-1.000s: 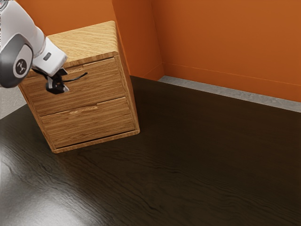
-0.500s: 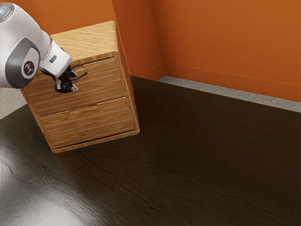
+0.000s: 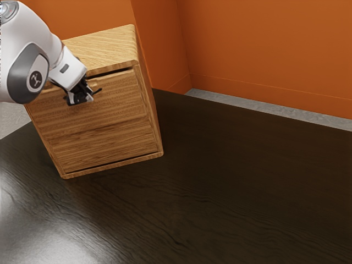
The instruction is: Pull the drawer handle with one arm to open the drawer
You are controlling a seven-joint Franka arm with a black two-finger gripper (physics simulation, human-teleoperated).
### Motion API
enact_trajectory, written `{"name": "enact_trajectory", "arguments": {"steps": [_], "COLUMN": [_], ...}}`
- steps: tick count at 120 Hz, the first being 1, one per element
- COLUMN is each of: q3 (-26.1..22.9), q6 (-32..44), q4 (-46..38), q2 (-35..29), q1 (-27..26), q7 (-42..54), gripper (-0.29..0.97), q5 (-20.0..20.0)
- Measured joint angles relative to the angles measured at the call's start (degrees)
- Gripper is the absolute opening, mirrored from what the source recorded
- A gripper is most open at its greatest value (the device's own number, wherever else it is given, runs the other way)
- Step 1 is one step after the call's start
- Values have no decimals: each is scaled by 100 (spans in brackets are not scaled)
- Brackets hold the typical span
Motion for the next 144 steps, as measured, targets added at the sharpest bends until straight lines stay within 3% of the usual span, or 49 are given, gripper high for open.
{"name": "enact_trajectory", "arguments": {"steps": [13,26,70,144], "q3": [-19,-7,42,46], "q6": [-17,-344,-1322,-1884], "q4": [-56,-50,-173,-1104], "q2": [-2,-155,-685,-2198], "q1": [10,29,-26,-63], "q7": [-11,7,32,163], "gripper": [-10,-2,-8,-7], "q5": [-10,-150,-404,-1083]}}
